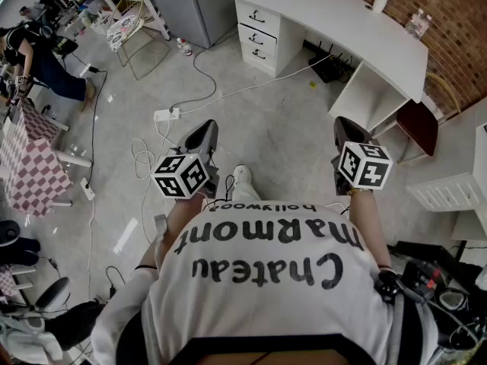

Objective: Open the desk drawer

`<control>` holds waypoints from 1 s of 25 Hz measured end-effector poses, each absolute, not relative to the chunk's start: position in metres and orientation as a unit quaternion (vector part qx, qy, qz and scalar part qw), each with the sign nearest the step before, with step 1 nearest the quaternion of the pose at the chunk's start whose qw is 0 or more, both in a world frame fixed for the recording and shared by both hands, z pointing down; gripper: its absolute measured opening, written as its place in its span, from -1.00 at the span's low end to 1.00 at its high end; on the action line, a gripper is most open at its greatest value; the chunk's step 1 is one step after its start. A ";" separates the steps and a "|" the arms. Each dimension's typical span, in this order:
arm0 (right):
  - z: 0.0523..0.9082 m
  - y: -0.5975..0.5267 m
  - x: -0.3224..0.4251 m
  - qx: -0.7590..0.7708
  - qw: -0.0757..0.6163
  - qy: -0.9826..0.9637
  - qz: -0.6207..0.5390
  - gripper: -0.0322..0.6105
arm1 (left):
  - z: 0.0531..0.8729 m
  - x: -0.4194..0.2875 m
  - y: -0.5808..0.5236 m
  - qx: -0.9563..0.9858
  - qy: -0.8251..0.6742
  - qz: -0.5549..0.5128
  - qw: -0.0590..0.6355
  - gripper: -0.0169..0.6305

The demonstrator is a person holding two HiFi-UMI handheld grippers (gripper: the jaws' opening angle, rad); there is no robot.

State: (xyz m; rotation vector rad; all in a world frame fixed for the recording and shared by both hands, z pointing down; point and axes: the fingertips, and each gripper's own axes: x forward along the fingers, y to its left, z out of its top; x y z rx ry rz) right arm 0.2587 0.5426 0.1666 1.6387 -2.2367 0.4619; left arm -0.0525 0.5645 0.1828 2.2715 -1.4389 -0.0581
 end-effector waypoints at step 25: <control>0.182 0.476 0.221 0.561 0.169 -0.790 0.181 -0.86 | 0.186 -0.086 0.500 0.829 -0.521 -0.010 0.203 -0.91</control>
